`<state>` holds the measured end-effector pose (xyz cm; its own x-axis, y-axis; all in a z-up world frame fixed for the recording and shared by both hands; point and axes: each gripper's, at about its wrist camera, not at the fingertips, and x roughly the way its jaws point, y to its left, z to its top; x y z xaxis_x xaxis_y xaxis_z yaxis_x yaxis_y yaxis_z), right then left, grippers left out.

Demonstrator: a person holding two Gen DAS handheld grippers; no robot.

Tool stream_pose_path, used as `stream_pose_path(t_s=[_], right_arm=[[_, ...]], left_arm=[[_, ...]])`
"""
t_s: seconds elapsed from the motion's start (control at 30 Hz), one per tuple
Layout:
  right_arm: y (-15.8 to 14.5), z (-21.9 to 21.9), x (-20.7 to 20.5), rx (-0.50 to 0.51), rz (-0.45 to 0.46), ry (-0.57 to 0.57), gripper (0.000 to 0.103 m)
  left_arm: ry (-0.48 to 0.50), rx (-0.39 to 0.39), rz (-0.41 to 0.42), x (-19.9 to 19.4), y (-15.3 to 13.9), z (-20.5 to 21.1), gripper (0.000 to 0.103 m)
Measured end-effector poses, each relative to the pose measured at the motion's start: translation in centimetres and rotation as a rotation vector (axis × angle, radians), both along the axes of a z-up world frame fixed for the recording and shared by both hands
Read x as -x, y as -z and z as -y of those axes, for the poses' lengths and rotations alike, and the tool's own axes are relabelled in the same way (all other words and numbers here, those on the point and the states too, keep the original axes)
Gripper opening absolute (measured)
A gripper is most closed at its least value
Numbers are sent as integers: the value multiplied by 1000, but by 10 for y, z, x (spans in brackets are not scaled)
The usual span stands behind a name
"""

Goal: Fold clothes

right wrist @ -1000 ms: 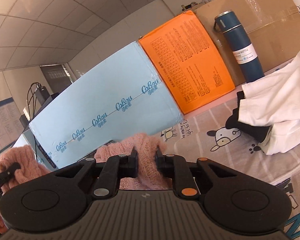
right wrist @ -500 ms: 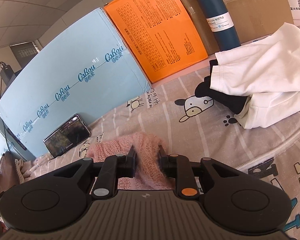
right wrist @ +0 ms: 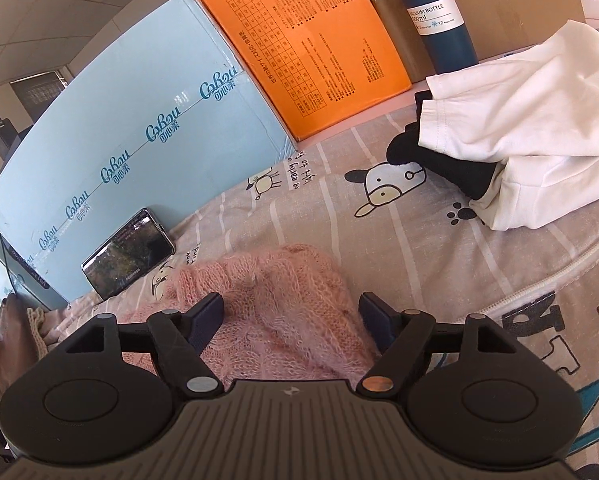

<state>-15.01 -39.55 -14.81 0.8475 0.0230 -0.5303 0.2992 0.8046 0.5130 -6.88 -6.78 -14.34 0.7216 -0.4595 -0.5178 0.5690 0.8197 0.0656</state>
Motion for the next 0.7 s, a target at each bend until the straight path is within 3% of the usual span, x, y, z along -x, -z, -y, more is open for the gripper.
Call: stream_pose_path(t_s=[0.17, 0.27, 0.4, 0.43, 0.5, 0.57, 0.63, 0.7], right_arm=[[1, -2, -1, -2, -6, -17, 77], [1, -3, -1, 2, -7, -22, 77], [2, -9, -2, 33, -8, -38, 77], [2, -11, -3, 42, -6, -48, 75], [2, -15, -3, 56, 1, -75, 63], [2, -19, -4, 70, 8, -102, 42], [-1, -20, -3, 82, 28, -104, 28], [-5, -19, 0, 96, 59, -89, 26]], left_arm=[[-47, 169, -117, -18, 3, -29, 98], [-80, 197, -120, -20, 3, -35, 86], [-183, 224, -111, -24, 3, -45, 36], [-212, 233, -110, -25, 3, -49, 28], [-241, 257, -92, -26, 1, -56, 21], [-272, 253, -29, -23, -6, -58, 19], [-299, 249, 42, -20, -15, -61, 19], [-331, 249, 116, -17, -24, -66, 18]])
